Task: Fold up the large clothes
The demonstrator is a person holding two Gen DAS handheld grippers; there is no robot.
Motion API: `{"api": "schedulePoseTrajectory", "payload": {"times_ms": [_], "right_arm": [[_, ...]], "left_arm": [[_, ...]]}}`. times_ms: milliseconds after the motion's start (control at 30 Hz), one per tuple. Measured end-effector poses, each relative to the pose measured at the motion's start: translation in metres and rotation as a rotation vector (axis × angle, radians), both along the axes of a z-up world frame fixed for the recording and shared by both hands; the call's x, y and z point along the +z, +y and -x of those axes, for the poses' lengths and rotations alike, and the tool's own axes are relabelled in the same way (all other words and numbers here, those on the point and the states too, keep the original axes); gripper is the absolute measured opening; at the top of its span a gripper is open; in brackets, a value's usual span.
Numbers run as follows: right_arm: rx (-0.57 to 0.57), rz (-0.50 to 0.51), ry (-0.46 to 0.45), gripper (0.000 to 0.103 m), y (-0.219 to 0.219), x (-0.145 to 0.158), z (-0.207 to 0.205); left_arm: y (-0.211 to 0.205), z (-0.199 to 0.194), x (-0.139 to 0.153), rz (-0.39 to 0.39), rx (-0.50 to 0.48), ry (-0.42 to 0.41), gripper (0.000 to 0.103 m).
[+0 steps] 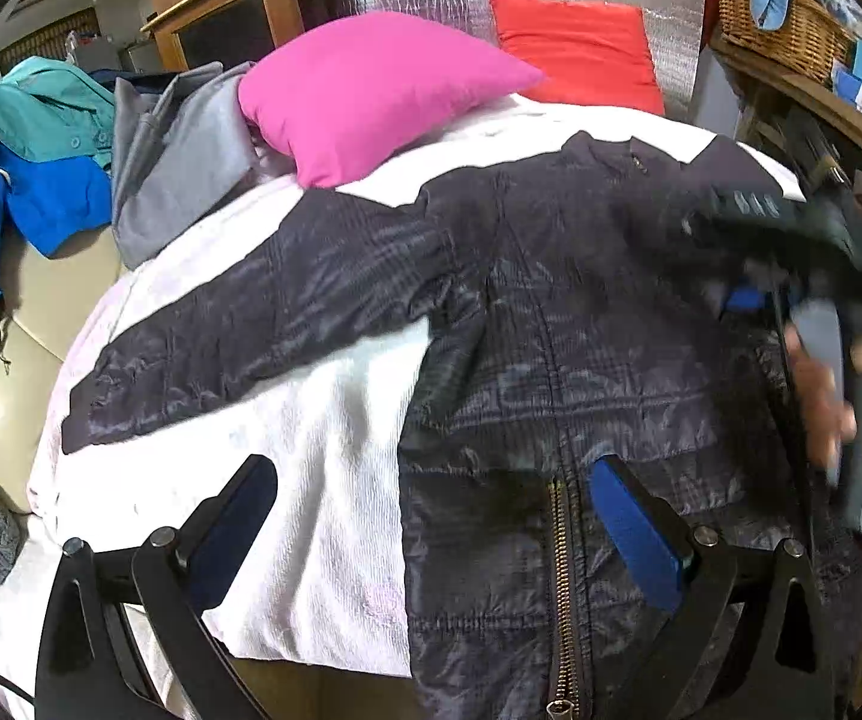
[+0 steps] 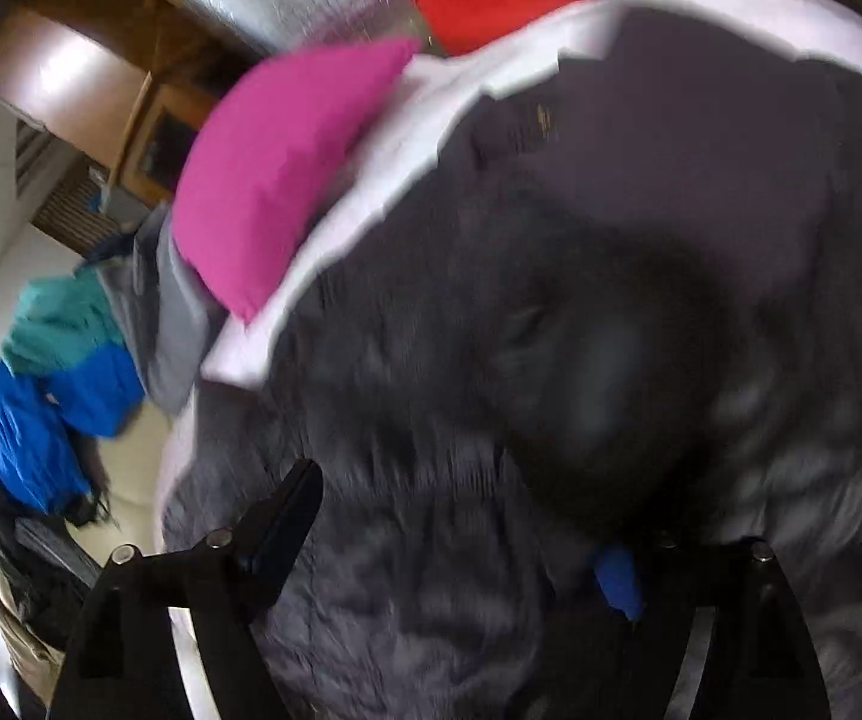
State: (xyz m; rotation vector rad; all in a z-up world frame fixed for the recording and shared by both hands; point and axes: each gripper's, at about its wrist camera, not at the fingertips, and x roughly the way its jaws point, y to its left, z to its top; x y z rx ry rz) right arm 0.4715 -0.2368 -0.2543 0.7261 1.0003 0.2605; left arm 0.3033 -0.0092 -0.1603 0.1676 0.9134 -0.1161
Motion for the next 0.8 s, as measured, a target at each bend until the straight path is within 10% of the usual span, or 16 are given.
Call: {"api": "schedulePoseTrajectory", "payload": {"times_ms": [267,567,800], "right_arm": [[0.156,-0.173,-0.079,0.088,-0.097,0.024,0.073],[-0.427,-0.094,-0.060,0.078,-0.281,-0.010,0.102],[-0.422,-0.122,0.053,0.066,-0.300,-0.053,0.048]], "left_arm": [[-0.059,-0.036,0.023,0.015,-0.100,-0.063,0.103],[-0.204,-0.092,0.000,-0.032,-0.257,-0.001,0.103],[-0.256,-0.140,-0.050,-0.166,-0.227,0.004,0.102]]}}
